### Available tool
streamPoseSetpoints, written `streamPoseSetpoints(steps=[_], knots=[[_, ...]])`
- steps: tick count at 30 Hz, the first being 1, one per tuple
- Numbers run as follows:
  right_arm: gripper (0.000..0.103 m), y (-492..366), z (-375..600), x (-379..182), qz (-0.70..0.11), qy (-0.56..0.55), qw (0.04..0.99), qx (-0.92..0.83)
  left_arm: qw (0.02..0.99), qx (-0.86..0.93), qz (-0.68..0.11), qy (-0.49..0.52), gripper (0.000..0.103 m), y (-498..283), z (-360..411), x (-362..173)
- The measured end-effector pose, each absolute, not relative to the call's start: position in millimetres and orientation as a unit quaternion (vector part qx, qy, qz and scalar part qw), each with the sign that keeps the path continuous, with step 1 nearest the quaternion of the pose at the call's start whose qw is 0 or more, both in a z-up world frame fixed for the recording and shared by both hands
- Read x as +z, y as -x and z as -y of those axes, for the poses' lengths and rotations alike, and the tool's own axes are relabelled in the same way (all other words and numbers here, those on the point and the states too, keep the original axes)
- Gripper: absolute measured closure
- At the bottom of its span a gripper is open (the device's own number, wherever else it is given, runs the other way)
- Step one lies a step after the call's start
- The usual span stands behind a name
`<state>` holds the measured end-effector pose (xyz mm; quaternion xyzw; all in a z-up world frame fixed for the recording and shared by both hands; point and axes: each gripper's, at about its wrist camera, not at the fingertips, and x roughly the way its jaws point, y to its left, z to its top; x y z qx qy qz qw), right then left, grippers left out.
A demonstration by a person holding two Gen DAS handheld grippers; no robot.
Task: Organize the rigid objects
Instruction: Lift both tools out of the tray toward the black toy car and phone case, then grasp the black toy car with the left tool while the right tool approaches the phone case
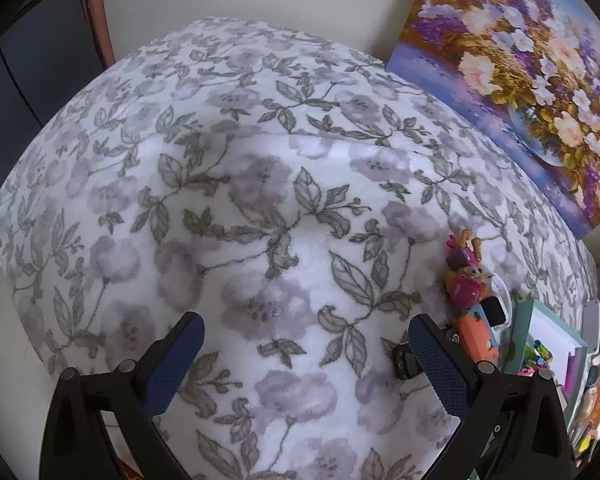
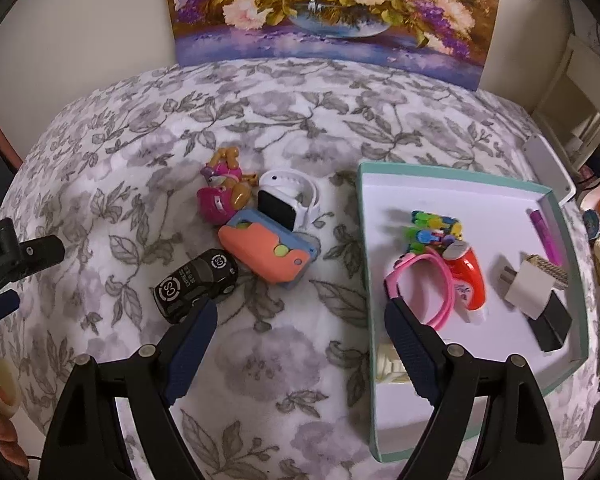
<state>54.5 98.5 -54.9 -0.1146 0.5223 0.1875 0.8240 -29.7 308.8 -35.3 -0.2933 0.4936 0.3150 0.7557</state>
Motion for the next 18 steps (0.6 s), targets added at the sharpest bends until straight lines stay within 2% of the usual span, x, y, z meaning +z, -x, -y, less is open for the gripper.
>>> streamPoseSetpoints(steps=[18], knots=[[0.017, -82, -77, -60, -0.524, 0.096, 0.832, 0.154, 0.753, 0.239, -0.548, 0.275, 0.000, -19, -274, -76]])
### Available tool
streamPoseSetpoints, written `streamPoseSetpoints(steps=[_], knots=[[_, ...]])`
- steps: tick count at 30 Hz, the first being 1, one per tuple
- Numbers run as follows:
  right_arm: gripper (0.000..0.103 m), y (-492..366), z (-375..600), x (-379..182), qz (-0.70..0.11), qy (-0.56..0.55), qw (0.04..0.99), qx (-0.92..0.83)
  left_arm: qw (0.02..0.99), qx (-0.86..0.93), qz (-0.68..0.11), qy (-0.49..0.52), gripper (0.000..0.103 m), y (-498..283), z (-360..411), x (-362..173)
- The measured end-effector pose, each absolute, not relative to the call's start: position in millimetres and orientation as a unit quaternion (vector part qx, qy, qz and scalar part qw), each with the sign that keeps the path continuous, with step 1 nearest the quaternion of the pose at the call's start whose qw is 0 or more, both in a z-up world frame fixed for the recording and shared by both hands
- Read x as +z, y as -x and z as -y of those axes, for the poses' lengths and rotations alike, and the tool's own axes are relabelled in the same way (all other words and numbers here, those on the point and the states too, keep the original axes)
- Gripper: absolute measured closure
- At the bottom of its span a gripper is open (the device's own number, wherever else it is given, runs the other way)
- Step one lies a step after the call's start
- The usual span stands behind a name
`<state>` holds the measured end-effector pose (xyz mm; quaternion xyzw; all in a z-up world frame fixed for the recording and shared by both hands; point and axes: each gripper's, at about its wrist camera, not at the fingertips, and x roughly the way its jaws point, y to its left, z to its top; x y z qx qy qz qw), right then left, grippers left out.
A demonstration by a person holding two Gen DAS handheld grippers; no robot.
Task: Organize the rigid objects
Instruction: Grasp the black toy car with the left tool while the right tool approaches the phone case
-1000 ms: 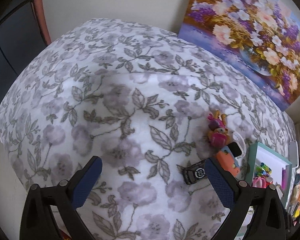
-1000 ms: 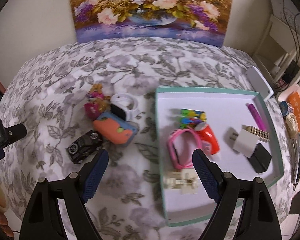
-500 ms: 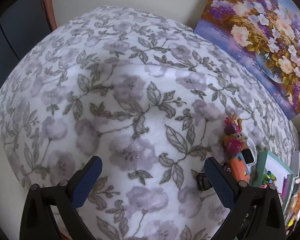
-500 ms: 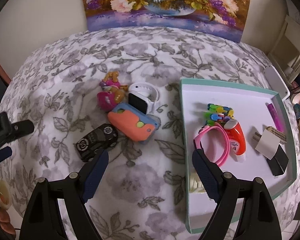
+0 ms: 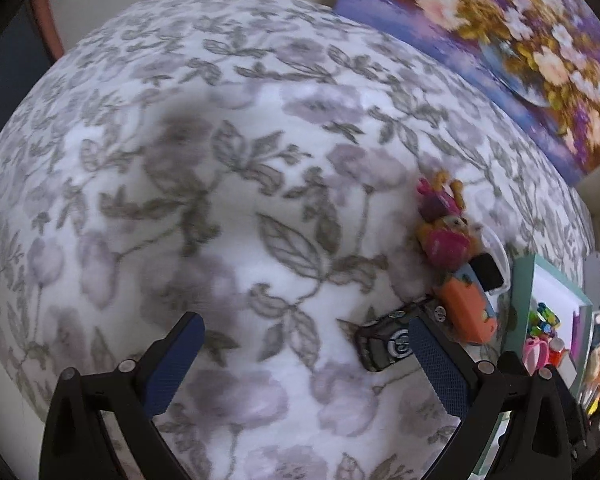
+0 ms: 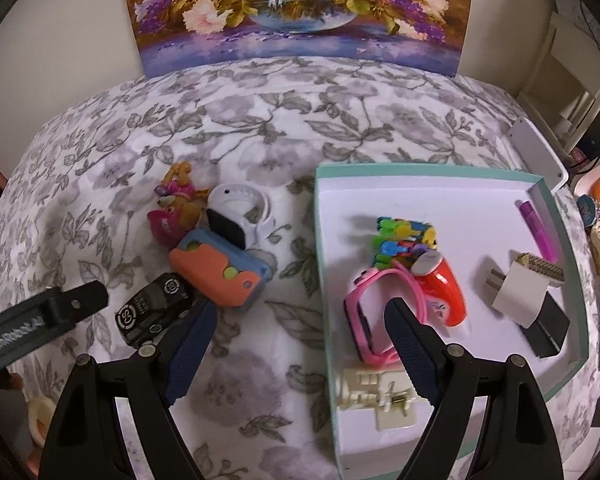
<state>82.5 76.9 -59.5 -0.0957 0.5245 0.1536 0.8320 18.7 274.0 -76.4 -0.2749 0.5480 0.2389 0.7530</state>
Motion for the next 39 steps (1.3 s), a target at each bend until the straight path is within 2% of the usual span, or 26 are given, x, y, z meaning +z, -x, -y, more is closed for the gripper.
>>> streamPoseSetpoints(steps=[18, 32, 39], knots=[[0.017, -90, -60, -52, -0.517, 0.090, 0.837, 0.152, 0.740, 0.215, -0.584, 0.257, 0.000, -54, -240, -107], [0.017, -83, -69, -53, -0.520, 0.099, 0.832, 0.164, 0.713, 0.196, -0.611, 0.282, 0.000, -24, -263, -107], [0.017, -81, -73, -53, -0.518, 0.100, 0.832, 0.171, 0.719, 0.199, -0.599, 0.291, 0.000, -10, -271, -105]])
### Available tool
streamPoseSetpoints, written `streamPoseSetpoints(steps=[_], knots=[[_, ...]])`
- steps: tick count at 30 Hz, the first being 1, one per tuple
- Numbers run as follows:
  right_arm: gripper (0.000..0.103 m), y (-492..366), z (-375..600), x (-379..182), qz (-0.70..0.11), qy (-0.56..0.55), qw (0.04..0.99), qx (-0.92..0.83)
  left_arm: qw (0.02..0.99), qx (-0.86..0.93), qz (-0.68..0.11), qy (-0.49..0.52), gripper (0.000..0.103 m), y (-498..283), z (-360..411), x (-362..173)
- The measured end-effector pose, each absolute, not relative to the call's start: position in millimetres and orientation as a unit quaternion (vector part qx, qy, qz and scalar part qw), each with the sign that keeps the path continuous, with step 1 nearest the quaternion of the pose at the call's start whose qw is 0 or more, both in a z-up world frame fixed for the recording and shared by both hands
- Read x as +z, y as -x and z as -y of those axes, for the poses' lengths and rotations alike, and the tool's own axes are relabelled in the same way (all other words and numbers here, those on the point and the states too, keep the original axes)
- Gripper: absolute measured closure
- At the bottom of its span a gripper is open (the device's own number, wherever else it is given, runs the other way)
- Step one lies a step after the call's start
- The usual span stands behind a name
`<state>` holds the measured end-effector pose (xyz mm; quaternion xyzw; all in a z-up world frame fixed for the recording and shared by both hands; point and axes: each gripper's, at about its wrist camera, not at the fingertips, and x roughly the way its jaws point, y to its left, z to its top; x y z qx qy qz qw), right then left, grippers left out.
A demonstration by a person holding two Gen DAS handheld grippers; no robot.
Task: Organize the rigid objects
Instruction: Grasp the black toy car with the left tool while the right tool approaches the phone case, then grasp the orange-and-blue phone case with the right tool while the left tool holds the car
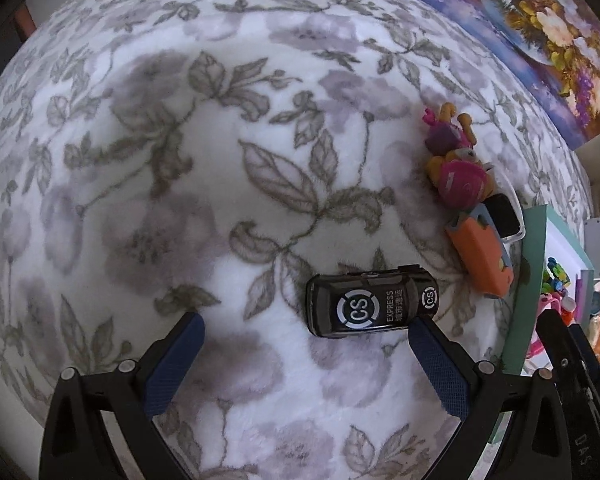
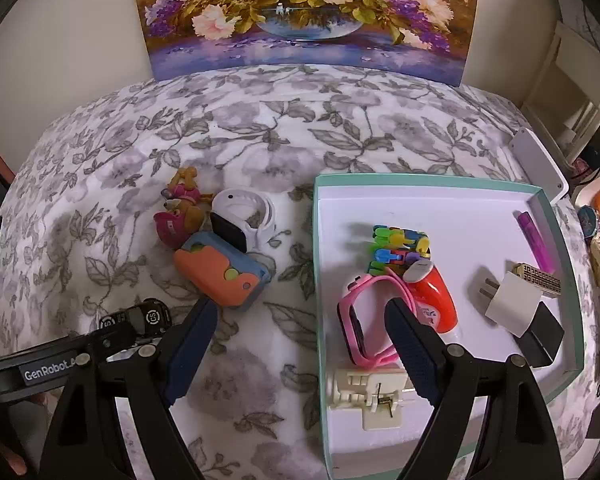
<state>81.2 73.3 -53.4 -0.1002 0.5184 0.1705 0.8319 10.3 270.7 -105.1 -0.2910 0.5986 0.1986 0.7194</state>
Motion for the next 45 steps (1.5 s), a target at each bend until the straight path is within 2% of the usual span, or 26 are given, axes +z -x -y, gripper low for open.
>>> streamPoseSetpoints(steps=[5, 14, 22, 24, 31, 36, 45], knots=[[0.017, -85, -70, -54, -0.519, 0.096, 0.834, 0.162, 0.724, 0.168, -0.584, 0.325, 0.000, -19, -262, -108], [0.017, -87, -68, -55, -0.520, 0.098, 0.834, 0.157, 0.729, 0.201, -0.581, 0.301, 0.001, -21, -252, -108], [0.017, -87, -66, -55, -0.520, 0.096, 0.835, 0.154, 0.734, 0.230, -0.583, 0.262, 0.008, -31, -238, -114], [0.017, -87, -66, -54, -0.520, 0.095, 0.835, 0.154, 0.736, 0.231, -0.582, 0.256, 0.016, -30, -235, -113], [0.017, -88, -65, -54, -0.521, 0.094, 0.835, 0.152, 0.737, 0.222, -0.586, 0.252, 0.025, -37, -229, -107], [0.017, -87, -65, -54, -0.522, 0.092, 0.834, 0.151, 0.737, 0.216, -0.586, 0.258, 0.026, -37, -223, -104], [0.017, -86, -75, -58, -0.526, 0.095, 0.831, 0.156, 0.733, 0.230, -0.562, 0.305, 0.026, -19, -258, -95]])
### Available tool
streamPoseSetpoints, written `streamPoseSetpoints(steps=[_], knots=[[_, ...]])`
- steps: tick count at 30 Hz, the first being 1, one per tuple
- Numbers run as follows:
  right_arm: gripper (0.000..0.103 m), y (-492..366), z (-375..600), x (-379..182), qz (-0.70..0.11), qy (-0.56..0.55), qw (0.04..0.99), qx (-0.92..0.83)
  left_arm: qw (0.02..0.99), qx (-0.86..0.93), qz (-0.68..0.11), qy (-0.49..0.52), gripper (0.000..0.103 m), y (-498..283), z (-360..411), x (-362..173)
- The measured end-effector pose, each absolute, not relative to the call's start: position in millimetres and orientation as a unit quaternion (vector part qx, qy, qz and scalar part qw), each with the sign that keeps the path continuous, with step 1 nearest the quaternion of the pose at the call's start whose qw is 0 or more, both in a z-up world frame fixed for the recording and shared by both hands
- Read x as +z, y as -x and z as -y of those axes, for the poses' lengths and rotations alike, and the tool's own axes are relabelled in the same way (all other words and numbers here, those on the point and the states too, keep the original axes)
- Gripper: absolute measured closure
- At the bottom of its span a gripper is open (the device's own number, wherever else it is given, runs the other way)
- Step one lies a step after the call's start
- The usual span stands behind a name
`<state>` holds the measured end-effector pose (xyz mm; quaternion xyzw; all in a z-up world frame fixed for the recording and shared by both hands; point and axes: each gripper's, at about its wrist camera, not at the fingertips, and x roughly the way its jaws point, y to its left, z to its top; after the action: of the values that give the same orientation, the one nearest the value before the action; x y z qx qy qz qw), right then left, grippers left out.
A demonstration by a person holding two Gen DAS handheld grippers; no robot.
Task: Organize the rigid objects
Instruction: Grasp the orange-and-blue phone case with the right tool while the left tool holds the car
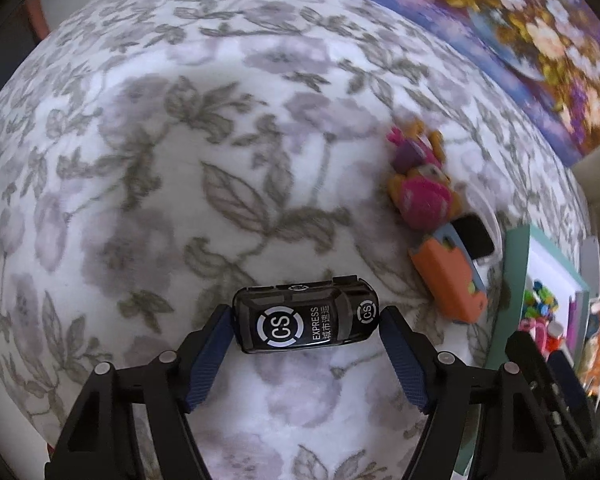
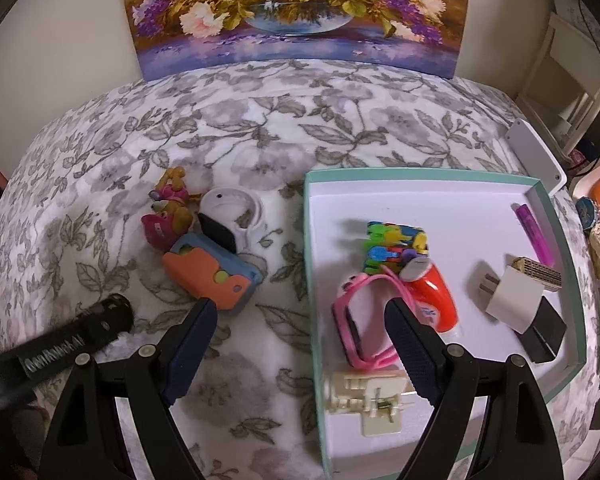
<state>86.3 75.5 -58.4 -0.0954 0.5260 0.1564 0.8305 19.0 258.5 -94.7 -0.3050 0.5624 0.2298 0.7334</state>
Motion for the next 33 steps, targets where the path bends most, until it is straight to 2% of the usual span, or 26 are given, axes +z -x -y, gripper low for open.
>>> streamPoseSetpoints(steps=[14, 33], knots=[[0.017, -94, -113, -75, -0.559, 0.049, 0.808, 0.180, 0.733, 0.273, -0.507, 0.361, 0.026, 4, -309, -76], [0.017, -117, -153, -112, -0.564, 0.063, 0.812, 0.134, 0.722, 0.278, -0.511, 0.374, 0.026, 8, -326, -92]])
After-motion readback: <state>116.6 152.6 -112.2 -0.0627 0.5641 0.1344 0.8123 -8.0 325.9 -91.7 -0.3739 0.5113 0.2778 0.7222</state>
